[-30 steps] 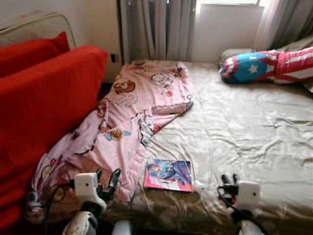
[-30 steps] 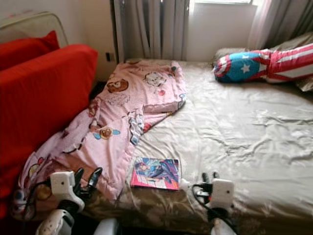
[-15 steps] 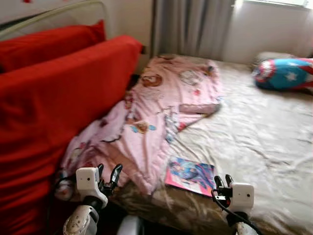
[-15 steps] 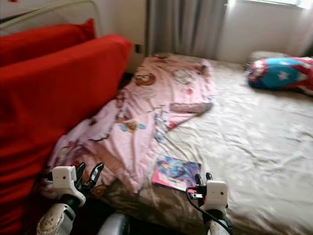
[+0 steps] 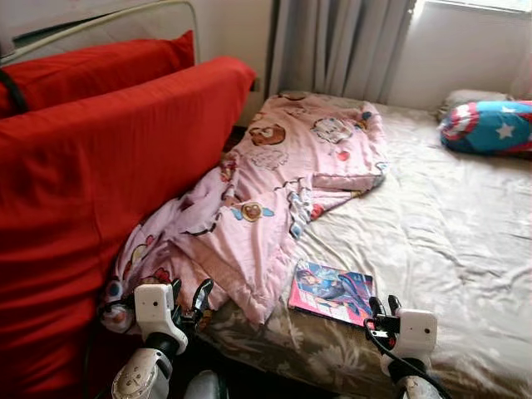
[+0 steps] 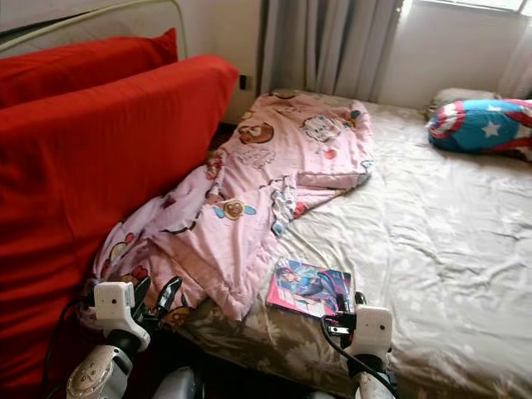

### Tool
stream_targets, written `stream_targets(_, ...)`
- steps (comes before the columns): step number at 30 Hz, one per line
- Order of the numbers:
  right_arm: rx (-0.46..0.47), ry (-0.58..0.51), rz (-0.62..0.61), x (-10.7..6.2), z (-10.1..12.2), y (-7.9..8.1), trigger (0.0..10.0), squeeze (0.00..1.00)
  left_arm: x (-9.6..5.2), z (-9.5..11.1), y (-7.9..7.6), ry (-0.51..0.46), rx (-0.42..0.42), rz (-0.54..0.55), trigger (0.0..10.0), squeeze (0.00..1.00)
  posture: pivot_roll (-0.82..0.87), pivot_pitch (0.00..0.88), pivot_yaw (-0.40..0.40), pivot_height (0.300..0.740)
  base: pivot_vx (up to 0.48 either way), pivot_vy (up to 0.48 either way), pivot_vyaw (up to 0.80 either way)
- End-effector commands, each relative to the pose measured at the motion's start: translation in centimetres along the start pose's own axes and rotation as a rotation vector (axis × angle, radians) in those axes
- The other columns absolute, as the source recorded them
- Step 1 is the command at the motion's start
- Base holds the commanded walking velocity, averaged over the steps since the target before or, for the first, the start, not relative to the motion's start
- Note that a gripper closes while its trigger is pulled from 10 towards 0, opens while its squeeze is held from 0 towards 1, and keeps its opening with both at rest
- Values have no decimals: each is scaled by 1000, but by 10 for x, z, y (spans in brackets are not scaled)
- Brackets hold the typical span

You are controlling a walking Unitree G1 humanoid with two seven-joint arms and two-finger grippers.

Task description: Clean up the room

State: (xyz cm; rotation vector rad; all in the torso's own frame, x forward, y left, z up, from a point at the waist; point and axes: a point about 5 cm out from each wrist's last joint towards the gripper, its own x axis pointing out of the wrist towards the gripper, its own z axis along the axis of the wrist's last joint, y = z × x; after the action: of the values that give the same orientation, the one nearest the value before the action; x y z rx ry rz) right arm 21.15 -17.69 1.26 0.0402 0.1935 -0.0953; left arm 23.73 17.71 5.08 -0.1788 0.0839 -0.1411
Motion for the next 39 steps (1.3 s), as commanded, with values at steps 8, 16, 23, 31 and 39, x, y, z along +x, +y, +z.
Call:
stream_targets(8,64,19,-100,5,0,-14,10000,0,2,-1,-4,6,0,-22,10000,0,-24,0,-48,645,0,0,0)
stream_targets(16,81,4,-116,7,2,-16,10000,0,1,-1,-4,8,0,-19,10000,0,-24,7,-48,645,0,0,-544)
stream_targets(23,61,2,-96,8,3,-13,10000,0,0,-2,-4,10,-1,-20,10000,0,-23,12,-47,645,35,0,0)
stream_targets(31,56,2,-95,10,3,-12,10000,0,-1,-3,-5,11,-3,-23,10000,0,-25,16,-47,645,296,0,0)
stream_targets(39,48,0,-103,14,6,-14,10000,0,-1,-4,-5,14,-2,-22,10000,0,-32,13,-48,645,303,0,0)
